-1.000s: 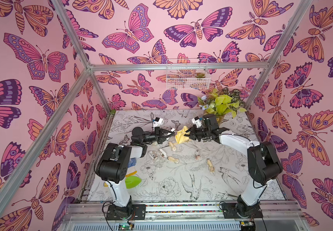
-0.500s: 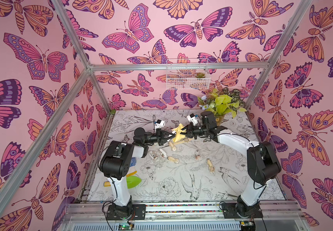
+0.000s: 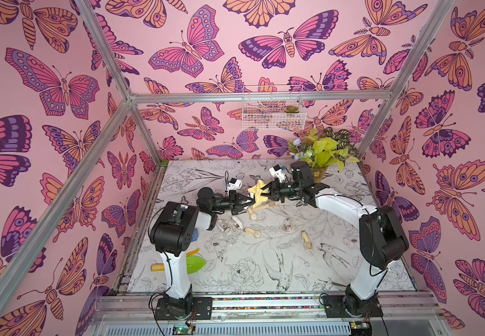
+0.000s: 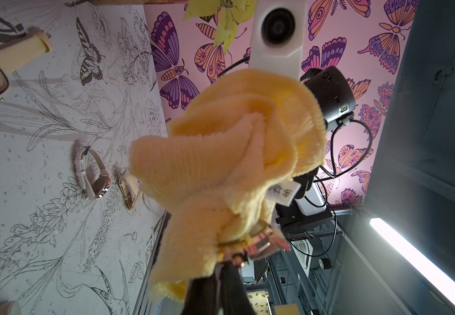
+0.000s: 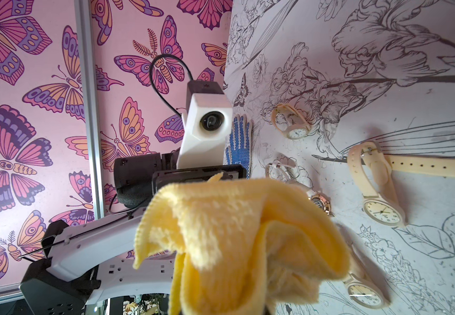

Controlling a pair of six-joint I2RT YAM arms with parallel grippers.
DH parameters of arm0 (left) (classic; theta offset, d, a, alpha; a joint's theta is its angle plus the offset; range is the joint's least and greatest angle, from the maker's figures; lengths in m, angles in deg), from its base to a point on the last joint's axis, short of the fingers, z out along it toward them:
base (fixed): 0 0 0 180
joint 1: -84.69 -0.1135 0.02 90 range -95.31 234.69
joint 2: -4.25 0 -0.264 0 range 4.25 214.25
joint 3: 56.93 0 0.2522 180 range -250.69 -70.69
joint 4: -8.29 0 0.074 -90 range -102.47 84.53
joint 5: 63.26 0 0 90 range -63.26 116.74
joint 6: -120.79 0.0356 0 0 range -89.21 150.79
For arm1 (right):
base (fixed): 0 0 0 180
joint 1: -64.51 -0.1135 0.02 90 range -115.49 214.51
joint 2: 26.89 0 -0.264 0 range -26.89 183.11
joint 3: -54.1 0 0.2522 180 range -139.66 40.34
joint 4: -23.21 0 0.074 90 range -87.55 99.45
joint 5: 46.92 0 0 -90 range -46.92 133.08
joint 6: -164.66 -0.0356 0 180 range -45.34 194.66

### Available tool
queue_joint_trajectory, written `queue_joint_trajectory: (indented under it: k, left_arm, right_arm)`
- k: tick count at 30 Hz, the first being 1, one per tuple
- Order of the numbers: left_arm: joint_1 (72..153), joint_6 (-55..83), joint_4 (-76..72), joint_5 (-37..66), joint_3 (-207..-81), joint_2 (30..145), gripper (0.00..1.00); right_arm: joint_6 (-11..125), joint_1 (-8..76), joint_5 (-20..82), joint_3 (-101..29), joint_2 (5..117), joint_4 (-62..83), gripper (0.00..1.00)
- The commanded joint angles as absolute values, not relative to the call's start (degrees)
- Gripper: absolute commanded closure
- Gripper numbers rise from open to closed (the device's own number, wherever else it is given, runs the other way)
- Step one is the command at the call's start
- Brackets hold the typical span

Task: Wipe the watch dial
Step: Wipe the dirt from the watch dial.

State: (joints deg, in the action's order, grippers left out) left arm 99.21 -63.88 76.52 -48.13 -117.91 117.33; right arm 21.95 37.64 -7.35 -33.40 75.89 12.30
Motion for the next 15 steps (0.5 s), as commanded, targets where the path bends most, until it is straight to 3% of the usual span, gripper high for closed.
queue_joint_trajectory:
  k: [1, 15]
  left_arm:
    - [99.52, -62.57, 76.18, -49.72, -116.97, 119.51, 1.0]
    - [98.62, -62.46, 76.18, -49.13, -116.4, 118.92, 1.0]
  right_arm:
    - [19.98, 36.58, -13.32, -37.23, 74.45, 18.78, 1.0]
    - [19.64, 38.53, -16.08, -39.17, 71.61, 18.21, 1.0]
